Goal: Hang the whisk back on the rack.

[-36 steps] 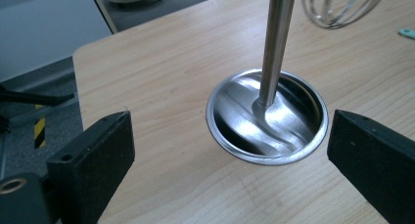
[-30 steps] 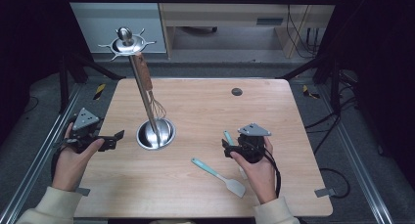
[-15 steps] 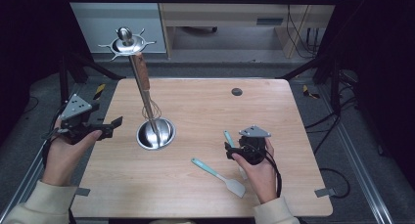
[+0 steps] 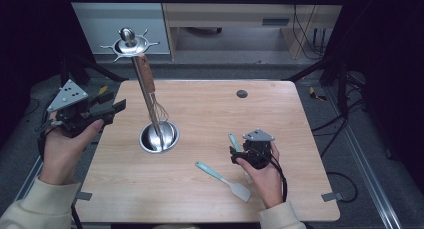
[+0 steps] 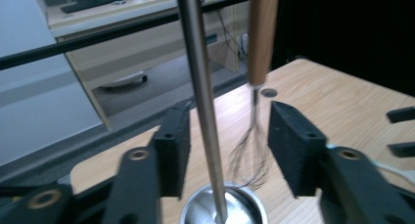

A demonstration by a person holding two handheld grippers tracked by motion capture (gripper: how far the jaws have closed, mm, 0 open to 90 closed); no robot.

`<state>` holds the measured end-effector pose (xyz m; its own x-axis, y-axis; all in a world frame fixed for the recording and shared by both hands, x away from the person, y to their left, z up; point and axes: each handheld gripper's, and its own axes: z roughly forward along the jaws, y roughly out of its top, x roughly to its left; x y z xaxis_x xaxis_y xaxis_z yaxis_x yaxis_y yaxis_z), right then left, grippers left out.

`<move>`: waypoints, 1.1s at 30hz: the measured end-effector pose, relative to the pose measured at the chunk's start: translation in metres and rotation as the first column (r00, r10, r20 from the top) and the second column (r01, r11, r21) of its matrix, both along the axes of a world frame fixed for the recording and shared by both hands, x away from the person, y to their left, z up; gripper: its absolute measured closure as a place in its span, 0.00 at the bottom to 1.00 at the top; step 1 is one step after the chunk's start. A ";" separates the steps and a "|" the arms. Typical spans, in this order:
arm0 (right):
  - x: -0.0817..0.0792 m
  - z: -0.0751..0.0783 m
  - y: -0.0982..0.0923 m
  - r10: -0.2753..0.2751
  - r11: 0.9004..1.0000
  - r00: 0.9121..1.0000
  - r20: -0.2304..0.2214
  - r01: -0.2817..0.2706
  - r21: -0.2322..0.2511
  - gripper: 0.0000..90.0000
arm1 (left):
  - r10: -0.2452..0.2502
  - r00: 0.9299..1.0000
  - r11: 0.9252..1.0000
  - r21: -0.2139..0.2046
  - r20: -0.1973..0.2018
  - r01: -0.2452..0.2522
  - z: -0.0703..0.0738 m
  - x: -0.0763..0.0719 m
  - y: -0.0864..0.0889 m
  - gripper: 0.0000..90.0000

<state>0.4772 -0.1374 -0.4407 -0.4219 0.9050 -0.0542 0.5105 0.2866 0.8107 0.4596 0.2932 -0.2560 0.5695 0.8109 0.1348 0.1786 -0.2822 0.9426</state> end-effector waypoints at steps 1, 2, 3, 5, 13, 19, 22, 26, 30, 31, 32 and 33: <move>0.000 0.000 0.000 0.000 1.000 1.000 0.000 0.000 -0.001 0.18 | -0.003 1.000 1.000 -0.005 0.004 0.003 0.002 0.000 -0.001 0.63; 0.000 0.000 0.000 0.001 1.000 1.000 -0.001 -0.001 -0.004 0.18 | -0.006 1.000 1.000 -0.019 0.005 0.006 0.004 0.000 -0.001 0.66; 0.000 -0.001 0.000 0.000 1.000 1.000 -0.002 0.000 -0.005 0.18 | -0.010 1.000 1.000 -0.027 0.010 0.010 0.005 0.000 -0.002 0.70; 0.000 -0.001 0.001 0.004 1.000 1.000 -0.003 -0.004 -0.009 0.18 | -0.017 1.000 0.999 -0.041 0.017 0.018 0.009 0.000 -0.003 0.76; 0.000 -0.002 0.002 0.009 1.000 1.000 -0.007 -0.009 -0.019 0.18 | -0.052 0.997 0.998 -0.043 0.049 0.054 0.022 0.001 -0.011 0.92; 0.000 -0.002 0.002 0.010 1.000 1.000 -0.008 -0.011 -0.022 0.18 | -0.061 0.997 0.997 -0.044 0.053 0.063 0.027 0.004 -0.015 0.98; 0.000 -0.003 0.002 0.012 1.000 1.000 -0.008 -0.012 -0.021 0.18 | -0.064 0.996 0.997 -0.043 0.054 0.066 0.028 0.005 -0.016 1.00; 0.000 -0.003 0.003 0.011 1.000 1.000 -0.011 -0.012 -0.024 0.18 | -0.065 0.996 0.997 -0.046 0.058 0.067 0.031 0.005 -0.017 1.00; 0.000 -0.003 0.003 0.012 1.000 1.000 -0.012 -0.012 -0.025 0.18 | -0.062 0.996 0.997 -0.049 0.069 0.065 0.035 0.005 -0.018 1.00; 0.000 -0.003 0.003 0.014 1.000 1.000 -0.012 -0.015 -0.025 0.18 | -0.062 0.996 0.997 -0.048 0.071 0.065 0.036 0.005 -0.019 1.00; 0.000 -0.003 0.004 0.014 1.000 1.000 -0.014 -0.015 -0.024 0.18 | -0.061 0.996 0.997 -0.049 0.072 0.064 0.036 0.005 -0.019 1.00; 0.000 -0.003 0.004 0.014 1.000 1.000 -0.015 -0.014 -0.024 0.18 | -0.060 0.996 0.997 -0.052 0.073 0.063 0.037 0.006 -0.019 1.00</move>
